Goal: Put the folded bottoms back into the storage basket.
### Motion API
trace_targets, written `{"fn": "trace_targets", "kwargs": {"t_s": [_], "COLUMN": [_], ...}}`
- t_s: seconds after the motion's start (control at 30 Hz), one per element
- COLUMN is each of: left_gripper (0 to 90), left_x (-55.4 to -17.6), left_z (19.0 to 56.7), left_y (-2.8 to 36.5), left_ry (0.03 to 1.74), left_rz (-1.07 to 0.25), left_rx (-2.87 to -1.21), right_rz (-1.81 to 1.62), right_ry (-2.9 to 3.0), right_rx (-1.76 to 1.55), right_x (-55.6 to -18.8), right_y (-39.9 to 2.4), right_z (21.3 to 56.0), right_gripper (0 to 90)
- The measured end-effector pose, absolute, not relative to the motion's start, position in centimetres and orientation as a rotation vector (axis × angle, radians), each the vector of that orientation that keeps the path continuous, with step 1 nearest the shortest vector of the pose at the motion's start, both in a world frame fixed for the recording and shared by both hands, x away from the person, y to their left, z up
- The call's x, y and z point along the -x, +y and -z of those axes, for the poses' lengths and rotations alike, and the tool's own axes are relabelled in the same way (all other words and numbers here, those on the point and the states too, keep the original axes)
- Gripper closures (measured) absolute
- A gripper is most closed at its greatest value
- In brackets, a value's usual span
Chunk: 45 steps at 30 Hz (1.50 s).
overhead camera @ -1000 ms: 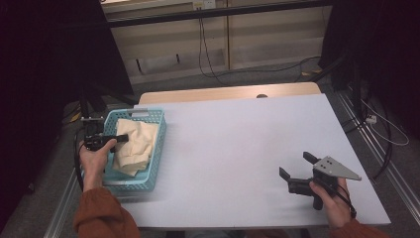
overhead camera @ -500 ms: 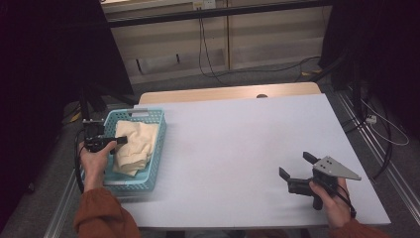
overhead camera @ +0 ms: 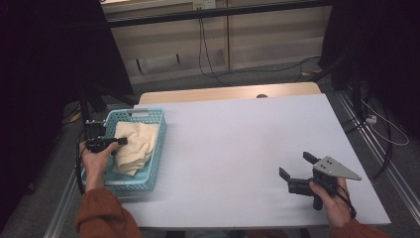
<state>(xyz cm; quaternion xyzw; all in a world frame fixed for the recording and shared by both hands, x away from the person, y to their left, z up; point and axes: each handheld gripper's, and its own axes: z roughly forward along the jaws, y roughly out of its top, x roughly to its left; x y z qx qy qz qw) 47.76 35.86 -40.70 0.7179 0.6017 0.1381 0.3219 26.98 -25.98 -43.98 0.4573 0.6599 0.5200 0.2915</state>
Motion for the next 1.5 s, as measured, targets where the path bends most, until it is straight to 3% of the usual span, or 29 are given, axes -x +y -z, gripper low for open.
{"fn": "trace_targets", "kwargs": {"t_s": [0.47,0.77,0.97,1.13,1.5], "left_gripper": [52.2,36.4,31.8,23.9,8.2], "left_x": [-48.0,-48.1,-48.1,-47.6,-47.4], "left_z": [41.1,41.0,40.4,39.5,38.6], "left_y": [36.2,35.6,35.5,34.6,35.3], "left_ry": [1.618,1.603,1.602,1.541,1.49], "left_rz": [-0.32,-0.299,-0.277,-0.373,-0.468], "left_rx": [-1.941,-1.947,-1.954,-2.047,-1.912], "right_rz": [-1.388,-1.388,-1.389,-1.387,-1.391], "right_ry": [1.761,1.761,1.76,1.76,1.754], "right_rx": [-1.219,-1.214,-1.215,-1.216,-1.226], "right_x": [-27.0,-27.0,-27.0,-27.0,-27.1], "right_y": [-26.0,-26.0,-26.0,-26.0,-26.1], "right_z": [44.0,44.0,44.0,44.0,44.0], "right_gripper": [1.7,1.9,2.0,2.0,2.0]}}
